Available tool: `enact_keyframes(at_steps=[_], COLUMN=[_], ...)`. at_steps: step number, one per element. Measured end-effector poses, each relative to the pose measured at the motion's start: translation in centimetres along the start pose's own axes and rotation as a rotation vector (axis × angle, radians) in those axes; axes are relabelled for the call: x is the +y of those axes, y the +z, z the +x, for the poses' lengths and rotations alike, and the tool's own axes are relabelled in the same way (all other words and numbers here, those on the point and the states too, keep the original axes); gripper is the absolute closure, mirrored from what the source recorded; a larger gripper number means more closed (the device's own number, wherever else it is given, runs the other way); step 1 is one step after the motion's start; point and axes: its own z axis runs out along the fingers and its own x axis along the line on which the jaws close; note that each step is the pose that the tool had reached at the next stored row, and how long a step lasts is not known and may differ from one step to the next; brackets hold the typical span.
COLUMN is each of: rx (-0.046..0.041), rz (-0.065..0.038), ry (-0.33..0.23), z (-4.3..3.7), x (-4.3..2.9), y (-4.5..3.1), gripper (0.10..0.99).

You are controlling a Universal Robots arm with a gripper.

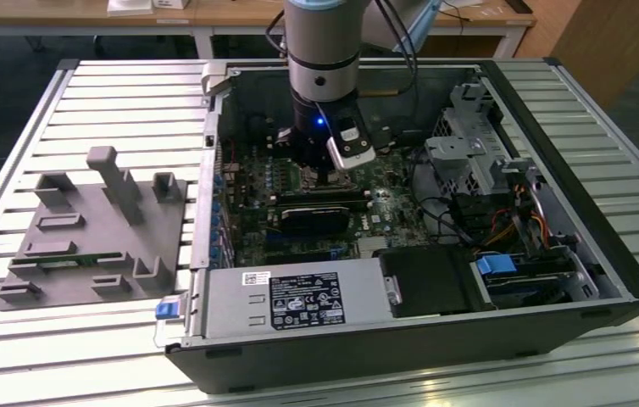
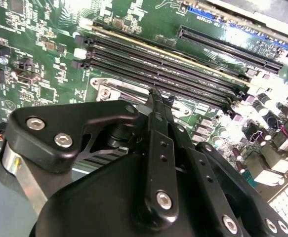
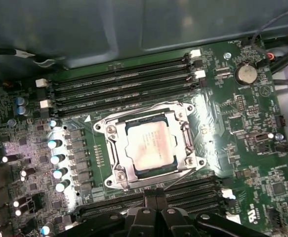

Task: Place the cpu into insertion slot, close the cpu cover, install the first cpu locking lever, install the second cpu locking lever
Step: 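Install the second cpu locking lever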

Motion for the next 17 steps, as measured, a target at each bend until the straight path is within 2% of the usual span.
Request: enact_keyframes(at_steps=[6,15,17], rx=[0.0072,0.0275,0.0304], rz=[-0.032,-0.121,-0.135], ry=[0.002,0.009,0.01], z=[0.24,0.7,0.69], x=[-0.68,-2.08,-2.52], y=[0.35,0.49,0.6], gripper=[0.984,0.984,0.984])
